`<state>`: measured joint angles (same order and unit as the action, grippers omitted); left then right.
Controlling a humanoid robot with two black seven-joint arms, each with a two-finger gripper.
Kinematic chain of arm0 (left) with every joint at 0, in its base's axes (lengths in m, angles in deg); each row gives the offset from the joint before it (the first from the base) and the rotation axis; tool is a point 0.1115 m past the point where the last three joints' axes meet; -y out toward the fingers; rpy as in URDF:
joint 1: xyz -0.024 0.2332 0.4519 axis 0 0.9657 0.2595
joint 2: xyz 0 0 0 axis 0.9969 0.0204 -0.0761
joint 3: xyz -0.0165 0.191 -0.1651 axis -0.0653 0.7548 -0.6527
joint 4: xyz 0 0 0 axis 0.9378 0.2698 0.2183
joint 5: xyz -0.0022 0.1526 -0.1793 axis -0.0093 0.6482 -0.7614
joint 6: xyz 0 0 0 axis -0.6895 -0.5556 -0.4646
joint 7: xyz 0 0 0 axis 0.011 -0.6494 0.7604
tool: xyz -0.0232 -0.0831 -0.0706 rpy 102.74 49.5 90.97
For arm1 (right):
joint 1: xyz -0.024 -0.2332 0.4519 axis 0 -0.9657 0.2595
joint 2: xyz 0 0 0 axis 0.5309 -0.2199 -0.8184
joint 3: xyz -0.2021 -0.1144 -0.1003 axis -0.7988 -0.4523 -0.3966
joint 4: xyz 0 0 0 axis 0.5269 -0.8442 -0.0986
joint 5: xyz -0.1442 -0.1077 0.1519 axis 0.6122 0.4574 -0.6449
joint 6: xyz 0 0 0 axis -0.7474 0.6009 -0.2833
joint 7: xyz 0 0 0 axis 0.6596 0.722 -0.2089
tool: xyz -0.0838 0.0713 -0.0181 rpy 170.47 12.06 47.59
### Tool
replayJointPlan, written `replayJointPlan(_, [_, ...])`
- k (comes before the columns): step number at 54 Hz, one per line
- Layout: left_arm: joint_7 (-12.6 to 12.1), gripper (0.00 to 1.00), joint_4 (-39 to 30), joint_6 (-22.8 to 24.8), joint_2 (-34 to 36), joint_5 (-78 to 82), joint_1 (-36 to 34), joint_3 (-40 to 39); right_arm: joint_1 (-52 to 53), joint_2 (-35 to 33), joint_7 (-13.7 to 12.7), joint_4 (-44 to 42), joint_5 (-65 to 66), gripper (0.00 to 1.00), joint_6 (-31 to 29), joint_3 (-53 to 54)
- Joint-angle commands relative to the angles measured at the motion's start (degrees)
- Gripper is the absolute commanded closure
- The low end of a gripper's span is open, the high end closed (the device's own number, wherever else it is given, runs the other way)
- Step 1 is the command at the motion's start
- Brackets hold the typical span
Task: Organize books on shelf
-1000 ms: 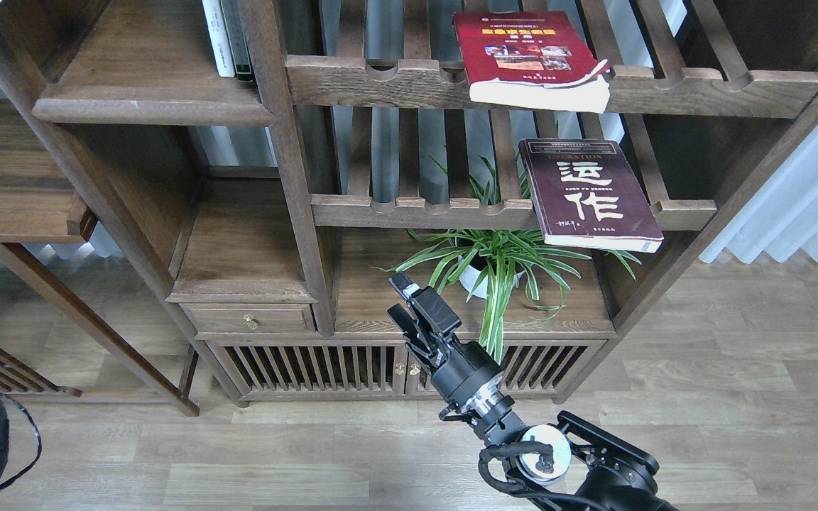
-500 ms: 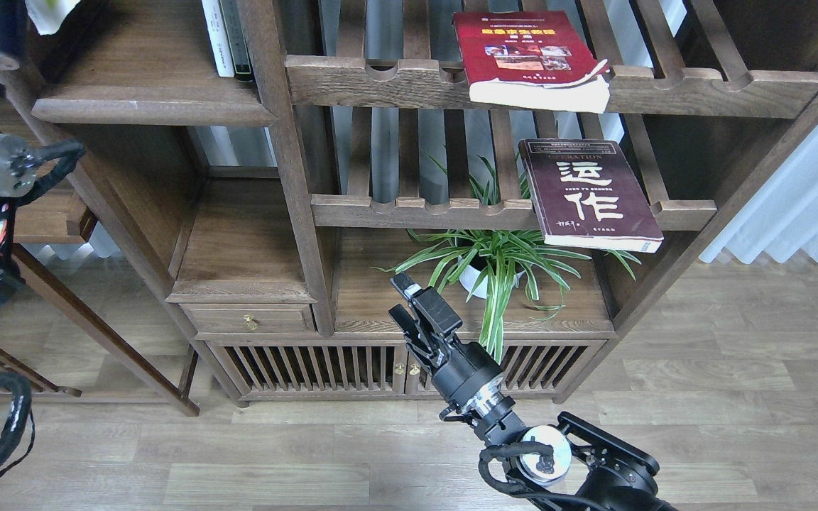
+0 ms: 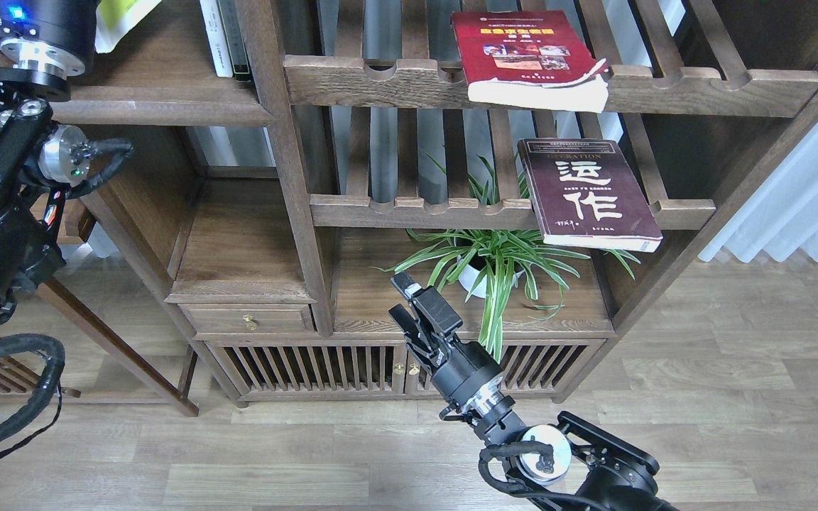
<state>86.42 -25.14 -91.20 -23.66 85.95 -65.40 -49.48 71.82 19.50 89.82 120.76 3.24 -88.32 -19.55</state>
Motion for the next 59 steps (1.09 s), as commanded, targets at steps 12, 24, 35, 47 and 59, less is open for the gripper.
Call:
replayJointPlan(12, [-0.01,1.0,5.53,0.01,-0.61,-1.4,-2.39,2.29,0.0,0.0,0.08,1.04,0.0,0.07,0.0,0.0])
replayJointPlan(24, [-0.01,1.0,9.4,-0.07,-2.63,-2.45,-4.95,4.05,0.0,0.0,-0.01,1.13,0.0,0.07,0.0,0.09])
replayJointPlan(35, [-0.01,1.0,9.66,-0.07,-3.42,-2.54,-5.3,6.77,0.09,0.0,-0.01,1.13,0.0,0.07,0.0,0.18])
replayJointPlan(47, [-0.01,1.0,9.49,0.28,-3.51,-2.63,-5.21,9.32,0.0,0.0,0.08,1.13,0.0,0.07,0.0,0.44])
replayJointPlan(59, [-0.01,0.96,9.22,0.72,-3.69,-2.71,-5.04,10.64,0.0,0.0,0.08,1.13,0.0,0.07,0.0,0.71])
